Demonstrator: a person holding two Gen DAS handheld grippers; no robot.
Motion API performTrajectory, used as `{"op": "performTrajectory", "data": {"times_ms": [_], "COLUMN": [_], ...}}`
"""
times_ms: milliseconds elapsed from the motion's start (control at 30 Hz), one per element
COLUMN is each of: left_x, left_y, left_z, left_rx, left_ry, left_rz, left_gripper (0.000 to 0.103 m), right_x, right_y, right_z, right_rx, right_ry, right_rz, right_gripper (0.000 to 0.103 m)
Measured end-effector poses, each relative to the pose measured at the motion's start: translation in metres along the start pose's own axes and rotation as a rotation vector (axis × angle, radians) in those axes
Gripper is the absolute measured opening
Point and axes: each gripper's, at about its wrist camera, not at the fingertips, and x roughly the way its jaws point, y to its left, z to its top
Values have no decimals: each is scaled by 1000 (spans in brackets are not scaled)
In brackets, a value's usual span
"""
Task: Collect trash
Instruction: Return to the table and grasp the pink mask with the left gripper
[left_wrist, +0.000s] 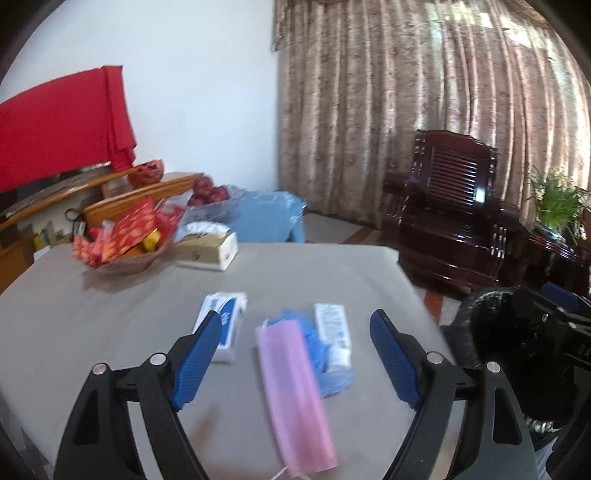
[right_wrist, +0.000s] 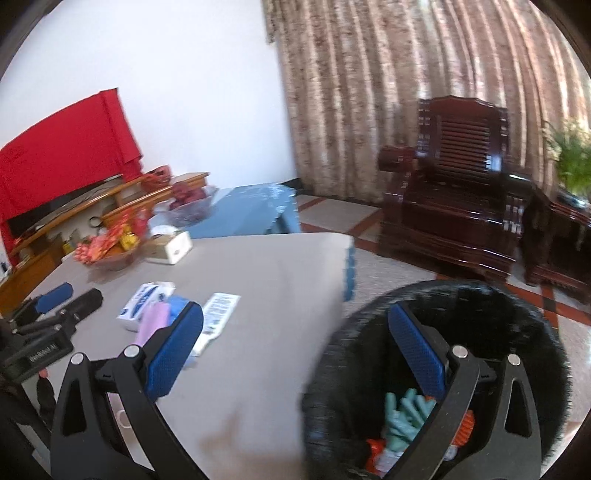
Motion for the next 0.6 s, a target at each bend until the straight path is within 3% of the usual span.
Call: {"op": "performTrajectory", "data": {"times_ms": [400,600], "left_x": [23,40], "left_y": [31,30], "left_z": [-30,-42], "left_rx": [-26,-37], "left_ry": [82,128], "left_rz": [42,15], "left_gripper": [80,80], "right_x": [48,71], "right_y": [51,61], "right_z": [-14,-19], "right_rx": [-29,-46], "right_ry": [51,75], "right_rz": [66,83], "right_gripper": [98,97]}}
